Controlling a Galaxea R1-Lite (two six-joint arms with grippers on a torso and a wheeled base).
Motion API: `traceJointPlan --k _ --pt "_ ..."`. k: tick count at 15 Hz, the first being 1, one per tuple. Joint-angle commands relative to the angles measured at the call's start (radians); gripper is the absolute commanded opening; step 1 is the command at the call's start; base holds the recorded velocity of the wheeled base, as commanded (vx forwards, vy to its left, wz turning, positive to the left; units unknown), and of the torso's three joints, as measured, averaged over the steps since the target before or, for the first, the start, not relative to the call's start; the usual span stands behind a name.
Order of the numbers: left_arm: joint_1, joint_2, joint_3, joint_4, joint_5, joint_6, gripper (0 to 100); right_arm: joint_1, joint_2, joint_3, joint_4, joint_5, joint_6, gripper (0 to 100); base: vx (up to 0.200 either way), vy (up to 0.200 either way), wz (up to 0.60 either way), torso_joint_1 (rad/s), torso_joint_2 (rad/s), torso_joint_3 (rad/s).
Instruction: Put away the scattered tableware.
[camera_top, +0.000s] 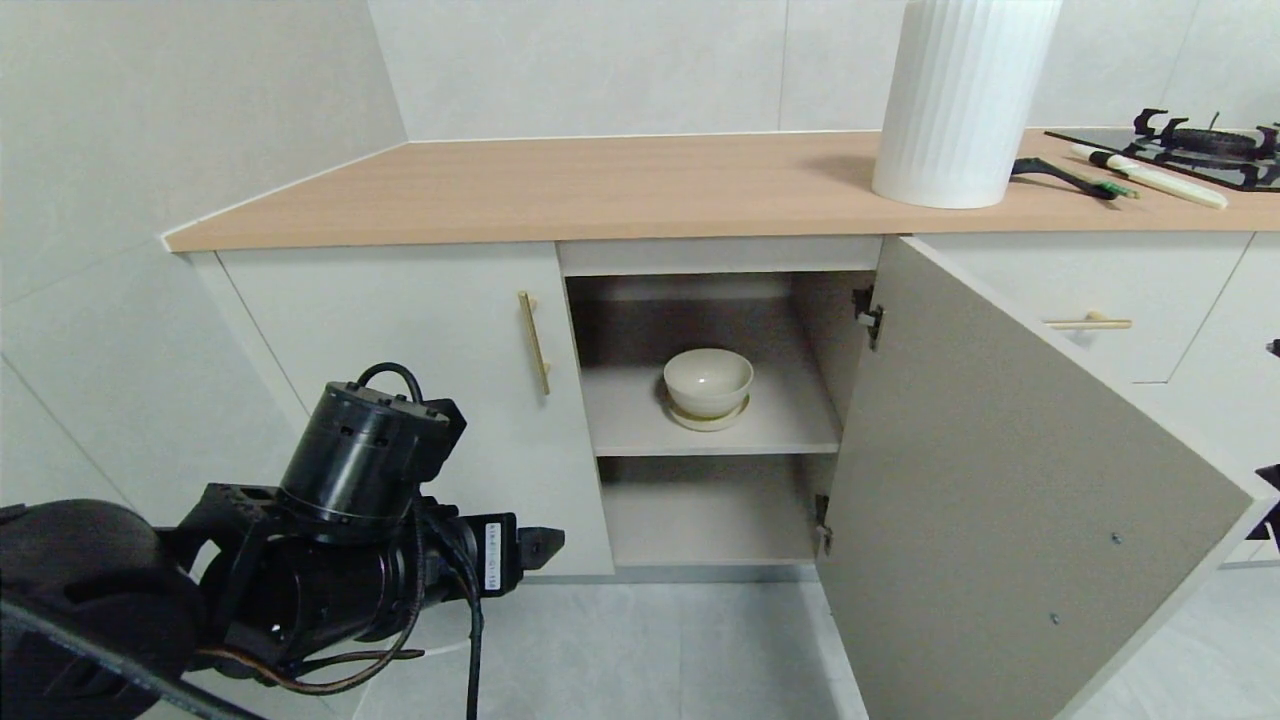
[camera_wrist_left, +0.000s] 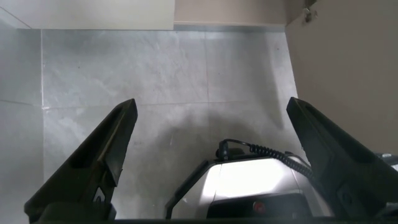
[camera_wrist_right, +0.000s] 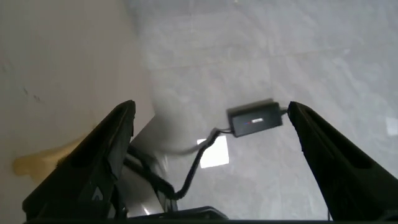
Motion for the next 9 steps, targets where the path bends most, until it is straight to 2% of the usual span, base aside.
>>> traceJointPlan --k 1,4,5,6,9 --pt "0.001 0.0 0.0 0.0 0.0 -0.002 100 0.079 0.024 0.018 -0.012 -0.001 0.035 100 0.0 0.0 0.0 0.0 0.0 0.0" --pt "0.001 -0.001 -0.002 0.0 0.0 -0.003 100 0.197 0.05 0.041 -0.043 0.001 0.106 100 0.0 0.0 0.0 0.0 0.0 0.0" --pt "0.001 -0.001 -0.002 0.0 0.0 -0.003 100 0.263 0.082 0.058 -0.092 0.001 0.155 100 0.0 0.0 0.0 0.0 0.0 0.0" --pt "0.001 -0.001 -0.002 0.0 0.0 -0.003 100 0.276 0.092 0.063 -0.106 0.001 0.167 100 0.0 0.0 0.0 0.0 0.0 0.0" --pt "0.001 -0.004 -0.003 0.0 0.0 -0.003 100 0.354 0.167 0.127 -0.287 0.001 0.227 100 0.0 0.0 0.0 0.0 0.0 0.0"
